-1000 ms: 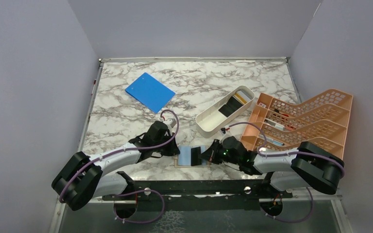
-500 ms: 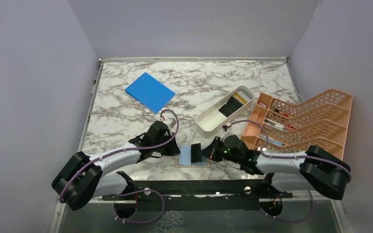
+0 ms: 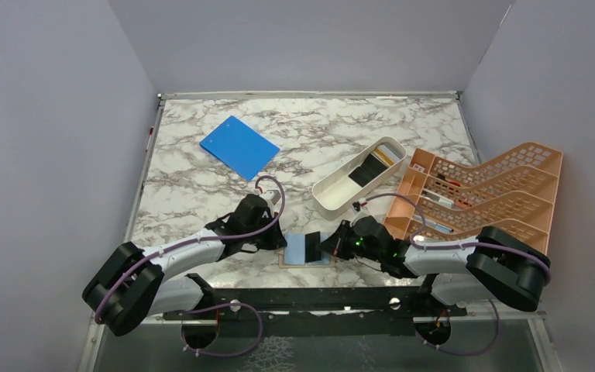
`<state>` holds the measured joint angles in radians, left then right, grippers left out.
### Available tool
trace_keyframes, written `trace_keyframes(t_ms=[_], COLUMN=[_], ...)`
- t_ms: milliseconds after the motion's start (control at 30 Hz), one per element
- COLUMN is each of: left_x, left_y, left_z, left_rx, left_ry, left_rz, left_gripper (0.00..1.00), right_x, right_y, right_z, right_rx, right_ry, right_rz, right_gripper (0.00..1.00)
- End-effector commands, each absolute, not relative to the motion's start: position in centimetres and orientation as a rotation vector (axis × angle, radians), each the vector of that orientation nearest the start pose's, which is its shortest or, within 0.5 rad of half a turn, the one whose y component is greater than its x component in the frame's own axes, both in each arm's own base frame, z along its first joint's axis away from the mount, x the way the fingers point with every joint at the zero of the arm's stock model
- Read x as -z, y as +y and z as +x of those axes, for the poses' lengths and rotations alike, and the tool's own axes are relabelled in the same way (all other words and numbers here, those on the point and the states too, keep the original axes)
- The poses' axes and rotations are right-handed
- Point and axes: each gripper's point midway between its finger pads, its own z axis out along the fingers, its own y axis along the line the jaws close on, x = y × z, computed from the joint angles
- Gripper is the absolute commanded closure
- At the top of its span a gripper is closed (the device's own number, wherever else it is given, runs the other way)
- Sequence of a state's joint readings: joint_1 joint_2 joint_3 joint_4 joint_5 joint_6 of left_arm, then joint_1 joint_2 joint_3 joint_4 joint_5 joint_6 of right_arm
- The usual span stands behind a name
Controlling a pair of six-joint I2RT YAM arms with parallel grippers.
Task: Put the credit cards into the card holder
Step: Insert the credit card into the card holder.
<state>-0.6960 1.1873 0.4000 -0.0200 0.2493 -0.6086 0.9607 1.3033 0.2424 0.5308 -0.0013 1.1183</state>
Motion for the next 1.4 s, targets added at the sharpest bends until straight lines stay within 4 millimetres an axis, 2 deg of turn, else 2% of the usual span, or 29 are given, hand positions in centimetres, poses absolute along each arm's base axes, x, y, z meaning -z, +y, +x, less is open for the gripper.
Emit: trace_keyframes(t_ms=[0, 200, 300, 1033, 1367], left_x=[-3.5, -3.5, -3.5, -3.3, -3.1], left_y=[-23.1, -23.0, -23.1, -23.0, -23.0], left_z=[17.2, 17.2, 17.2, 17.1, 17.0], left_rx=[0.884, 0.883, 0.886, 0.890, 0.888], left_ry=[2.502, 2.502, 2.501, 2.505, 2.508], left_rz=[0.237, 0.234, 0.233, 0.226, 0.225], left_gripper=[0.93, 0.93, 0.93, 0.93, 0.93], right_x=[-5.6, -7.1, -7.2, -4.9, -2.6], right_y=[29.7, 29.6, 29.6, 29.7, 29.1], right_z=[16.5, 16.9, 17.0, 16.9, 16.1], right_rx=[-1.197, -1.193, -1.189, -1.155, -1.089], right_ry=[2.298, 2.262, 2.261, 2.317, 2.382], right_rz=[0.195, 0.192, 0.190, 0.194, 0.216], right_gripper=[0.99, 0.99, 0.99, 0.99, 0.99])
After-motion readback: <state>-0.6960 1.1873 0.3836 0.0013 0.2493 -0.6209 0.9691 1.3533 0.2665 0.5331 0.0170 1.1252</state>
